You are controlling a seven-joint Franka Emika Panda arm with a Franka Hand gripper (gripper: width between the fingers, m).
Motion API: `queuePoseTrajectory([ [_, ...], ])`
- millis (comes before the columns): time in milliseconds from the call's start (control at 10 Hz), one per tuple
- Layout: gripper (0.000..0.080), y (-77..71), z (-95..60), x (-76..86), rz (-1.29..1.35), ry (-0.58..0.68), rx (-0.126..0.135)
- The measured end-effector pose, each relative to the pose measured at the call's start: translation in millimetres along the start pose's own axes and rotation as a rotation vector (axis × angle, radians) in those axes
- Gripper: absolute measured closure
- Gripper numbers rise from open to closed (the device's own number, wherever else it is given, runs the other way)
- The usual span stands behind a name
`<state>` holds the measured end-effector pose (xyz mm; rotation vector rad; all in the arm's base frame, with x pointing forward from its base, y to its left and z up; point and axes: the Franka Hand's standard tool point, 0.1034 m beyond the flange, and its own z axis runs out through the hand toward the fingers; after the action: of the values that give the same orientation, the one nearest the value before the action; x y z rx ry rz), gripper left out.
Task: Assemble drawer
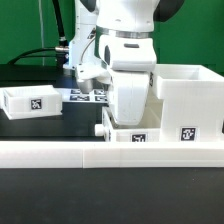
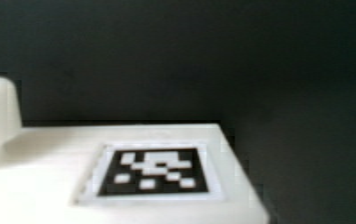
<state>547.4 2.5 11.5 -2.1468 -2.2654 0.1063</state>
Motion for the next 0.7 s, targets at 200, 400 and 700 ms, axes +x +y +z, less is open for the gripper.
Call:
queuePoseTrajectory([
  [200,0.0755,-0.8,1.4,-3.2,0.016,0.009,-0.009],
  [400,0.0755,-1.2,2.2,-1.3,0.104,0.024,-0.009],
  [700,0.0755,-1.6,3.5,10.8,0.126,0.025,-0.004],
])
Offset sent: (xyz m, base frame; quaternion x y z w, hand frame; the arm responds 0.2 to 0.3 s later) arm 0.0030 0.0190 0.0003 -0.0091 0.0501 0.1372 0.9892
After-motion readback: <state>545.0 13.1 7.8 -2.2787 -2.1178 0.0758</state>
